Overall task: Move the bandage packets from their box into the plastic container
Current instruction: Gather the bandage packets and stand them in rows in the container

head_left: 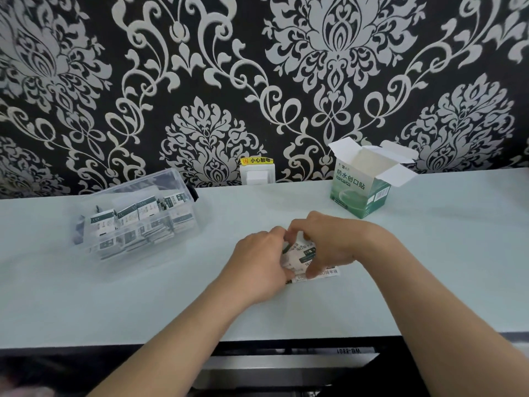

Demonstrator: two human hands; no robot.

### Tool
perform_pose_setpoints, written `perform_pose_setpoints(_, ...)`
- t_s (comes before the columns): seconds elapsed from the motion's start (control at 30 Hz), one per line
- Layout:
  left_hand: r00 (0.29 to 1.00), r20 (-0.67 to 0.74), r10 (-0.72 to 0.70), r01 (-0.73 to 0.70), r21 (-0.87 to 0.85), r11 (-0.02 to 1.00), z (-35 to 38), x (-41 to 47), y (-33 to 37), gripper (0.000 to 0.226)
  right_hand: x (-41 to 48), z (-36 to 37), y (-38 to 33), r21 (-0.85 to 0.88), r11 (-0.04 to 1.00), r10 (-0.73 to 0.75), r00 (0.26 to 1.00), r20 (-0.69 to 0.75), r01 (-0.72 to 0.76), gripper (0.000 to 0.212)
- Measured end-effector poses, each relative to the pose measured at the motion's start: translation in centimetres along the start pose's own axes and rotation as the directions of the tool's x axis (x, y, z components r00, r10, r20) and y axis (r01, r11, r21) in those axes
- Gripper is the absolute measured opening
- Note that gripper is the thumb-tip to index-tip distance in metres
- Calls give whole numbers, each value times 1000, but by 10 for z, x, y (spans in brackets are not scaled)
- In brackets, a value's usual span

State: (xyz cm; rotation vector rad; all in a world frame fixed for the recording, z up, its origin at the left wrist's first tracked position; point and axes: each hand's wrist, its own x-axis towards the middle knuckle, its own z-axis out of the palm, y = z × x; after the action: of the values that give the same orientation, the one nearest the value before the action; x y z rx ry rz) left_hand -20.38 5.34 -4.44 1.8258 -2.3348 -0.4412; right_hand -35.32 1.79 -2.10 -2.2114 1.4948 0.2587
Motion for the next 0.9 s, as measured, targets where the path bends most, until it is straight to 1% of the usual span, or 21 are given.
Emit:
perform_pose_setpoints(0.1,988,141,-62,81,-132,988,-4,5,-4,65,0,0,0,-22,1000,6,1000,6,-6,55)
perform_pose_setpoints(0.17,982,183,-52,74,-117,990,-6,6,-5,65,-1,0,0,-38,999,-6,1000,11,7,49)
perform_pose_setpoints(0.27,989,146,-12,23,-76,997,-6,4,-3,55,0,-1,-4,-35,999,-39,999,-2,39,41)
perform_pose_setpoints(0.4,992,123,-18,26,-66,997,-3,2,1,47,3,0,-8,-32,999,-36,999,-6,36,44)
perform_pose_setpoints(0.5,992,123,-20,27,-57,998,-5,2,7,46,0,-2,-9,-42,999,-26,1000,17,26,47)
perform_pose_setpoints(0.63,993,120,10,-4,-49,999,-7,0,15,48,3,-1,-9,-54,997,-59,998,28,60,37)
perform_pose_setpoints(0.8,986,165,3,13,-99,995,-9,-2,11,52,2,0,-7,13,995,-102,994,32,102,35)
perform_pose_setpoints(0.9,991,126,40,-22,-141,990,-6,-4,3,44,4,1,-7,69,988,-139,990,-19,140,34)
